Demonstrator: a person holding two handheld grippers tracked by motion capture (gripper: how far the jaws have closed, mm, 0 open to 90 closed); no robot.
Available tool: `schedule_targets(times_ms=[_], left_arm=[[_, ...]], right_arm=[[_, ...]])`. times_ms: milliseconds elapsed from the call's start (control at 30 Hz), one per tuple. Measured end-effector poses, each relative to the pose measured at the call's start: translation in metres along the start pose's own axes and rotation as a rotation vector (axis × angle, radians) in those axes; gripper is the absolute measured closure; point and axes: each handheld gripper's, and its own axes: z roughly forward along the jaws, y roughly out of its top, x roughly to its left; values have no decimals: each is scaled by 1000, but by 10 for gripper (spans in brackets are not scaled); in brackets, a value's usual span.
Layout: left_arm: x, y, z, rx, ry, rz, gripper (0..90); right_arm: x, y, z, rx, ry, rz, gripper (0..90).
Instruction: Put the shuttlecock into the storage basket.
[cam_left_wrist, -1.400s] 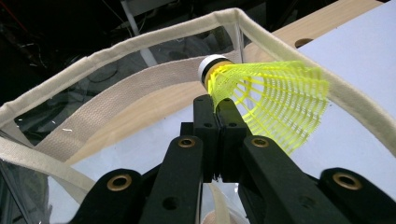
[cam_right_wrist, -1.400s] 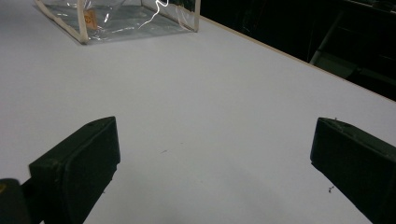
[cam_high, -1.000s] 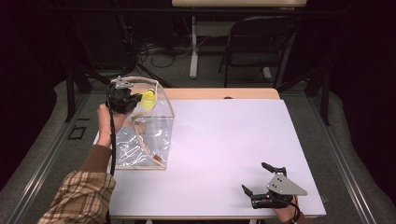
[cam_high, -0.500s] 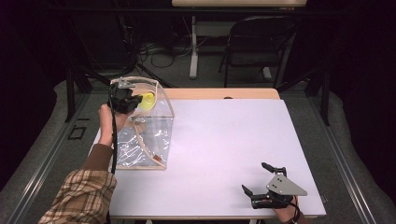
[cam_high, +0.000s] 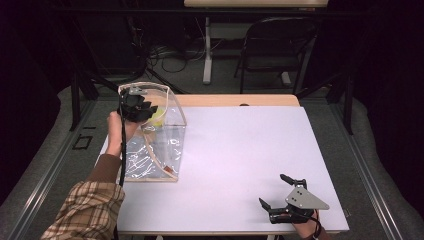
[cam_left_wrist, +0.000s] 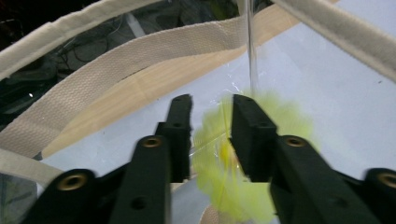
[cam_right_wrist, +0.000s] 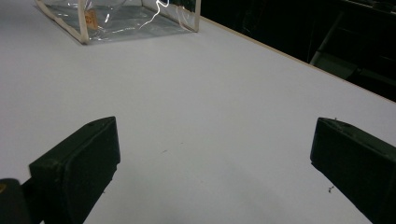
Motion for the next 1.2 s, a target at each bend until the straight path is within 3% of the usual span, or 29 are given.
schedule_targets(times_ms=[167, 433, 767, 1200], left_arm=[[8, -2, -13, -60, 47, -38, 426], [16, -6, -37, -122, 58, -66, 252], [13, -11, -57, -157, 66, -53, 137], [-1, -31, -81, -188, 76, -40, 20]], right_arm=[[0, 0, 0, -1, 0, 0, 8], [-1, 0, 0, 1, -3, 0, 8], [-2, -2, 0, -1, 0, 9, 8], [-2, -1, 0, -3, 1, 3, 8]])
